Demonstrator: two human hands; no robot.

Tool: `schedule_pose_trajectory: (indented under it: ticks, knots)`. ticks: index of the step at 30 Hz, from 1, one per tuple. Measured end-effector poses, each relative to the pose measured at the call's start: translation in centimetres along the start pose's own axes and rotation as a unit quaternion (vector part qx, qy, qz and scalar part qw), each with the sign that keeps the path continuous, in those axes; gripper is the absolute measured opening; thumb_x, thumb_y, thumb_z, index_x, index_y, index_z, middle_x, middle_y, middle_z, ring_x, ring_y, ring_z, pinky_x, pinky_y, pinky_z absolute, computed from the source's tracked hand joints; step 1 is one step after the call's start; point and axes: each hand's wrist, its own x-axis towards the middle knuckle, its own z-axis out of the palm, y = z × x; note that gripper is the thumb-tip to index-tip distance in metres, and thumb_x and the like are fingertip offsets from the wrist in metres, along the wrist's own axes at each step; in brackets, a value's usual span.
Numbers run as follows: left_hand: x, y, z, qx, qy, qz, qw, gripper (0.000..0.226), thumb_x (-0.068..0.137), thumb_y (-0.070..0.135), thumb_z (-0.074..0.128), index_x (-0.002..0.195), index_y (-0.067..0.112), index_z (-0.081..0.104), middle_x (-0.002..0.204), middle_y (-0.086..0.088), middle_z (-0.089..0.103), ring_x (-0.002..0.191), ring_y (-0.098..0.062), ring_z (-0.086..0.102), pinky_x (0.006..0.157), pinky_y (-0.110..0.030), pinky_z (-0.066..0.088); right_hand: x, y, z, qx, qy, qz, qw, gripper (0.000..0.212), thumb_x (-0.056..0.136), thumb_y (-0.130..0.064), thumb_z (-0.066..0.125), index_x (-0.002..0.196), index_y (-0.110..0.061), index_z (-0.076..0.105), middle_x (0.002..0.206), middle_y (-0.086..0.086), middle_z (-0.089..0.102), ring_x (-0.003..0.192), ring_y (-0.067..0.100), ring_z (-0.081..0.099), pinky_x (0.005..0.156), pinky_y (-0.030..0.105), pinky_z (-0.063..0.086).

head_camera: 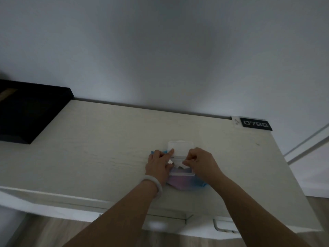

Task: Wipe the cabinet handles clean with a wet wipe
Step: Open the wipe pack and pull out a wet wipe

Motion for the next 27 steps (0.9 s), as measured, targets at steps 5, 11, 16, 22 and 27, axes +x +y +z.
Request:
schedule_pose_trajectory:
  ticks: [5, 11, 16, 22, 27]
  knots:
    - [0.1, 0.2, -0.1, -0.019, 0.002, -0.002, 1.000, 0.054, 0.090, 0.021, 0.062, 0.141, 0.029, 0.044, 0.119, -0.011, 0.049, 0.109, -0.031, 0.045, 0.093, -0.037, 0.041, -0.9, 0.0, -1.6, 0.145, 0.070, 0.050, 0.986, 0.022, 0.080, -0.008, 0.070, 0.064, -0.005, 0.056, 0.063, 0.004, 0.059, 0.059, 0.012, 0.050, 0.057, 0.019, 0.038]
    - [0.1, -0.1, 0.1, -0.026, 0.012, -0.001, 1.000, 0.053, 0.089, 0.020, 0.063, 0.139, 0.026, 0.048, 0.117, -0.013, 0.050, 0.107, -0.034, 0.045, 0.092, -0.038, 0.043, -1.9, 0.6, -3.7, 0.217, 0.206, 0.101, 0.949, 0.020, 0.090, -0.011, 0.061, 0.073, -0.006, 0.053, 0.072, 0.009, 0.059, 0.070, 0.025, 0.059, 0.067, 0.033, 0.049]
    - [-0.2, 0.2, -0.1, -0.003, -0.014, -0.017, 1.000, 0.053, 0.093, 0.023, 0.056, 0.143, 0.031, 0.041, 0.124, -0.008, 0.044, 0.112, -0.028, 0.041, 0.094, -0.037, 0.042, -2.0, 0.4, -8.2, 0.264, 0.414, 0.127, 0.862, 0.013, 0.096, -0.021, 0.052, 0.091, -0.008, 0.054, 0.073, -0.003, 0.050, 0.066, 0.011, 0.045, 0.060, 0.024, 0.037]
    - [-0.9, 1.3, -0.6, -0.082, 0.027, -0.050, 0.995, 0.050, 0.090, 0.021, 0.060, 0.139, 0.024, 0.046, 0.123, -0.004, 0.052, 0.112, -0.025, 0.045, 0.095, -0.039, 0.041, -2.5, 1.4, -8.9, 0.247, 0.283, 0.132, 0.917, 0.022, 0.097, -0.025, 0.050, 0.093, -0.005, 0.057, 0.081, 0.007, 0.058, 0.071, 0.018, 0.052, 0.061, 0.027, 0.040]
    - [-1.9, 1.5, -1.2, -0.106, 0.056, -0.035, 0.992, 0.034, 0.084, 0.040, 0.062, 0.104, 0.013, 0.060, 0.104, -0.003, 0.059, 0.103, -0.028, 0.052, 0.088, -0.041, 0.043, -3.2, 3.1, -6.5, 0.344, 0.225, 0.211, 0.887, 0.024, 0.096, -0.029, 0.052, 0.101, -0.007, 0.059, 0.097, 0.014, 0.064, 0.090, 0.030, 0.063, 0.083, 0.045, 0.054]
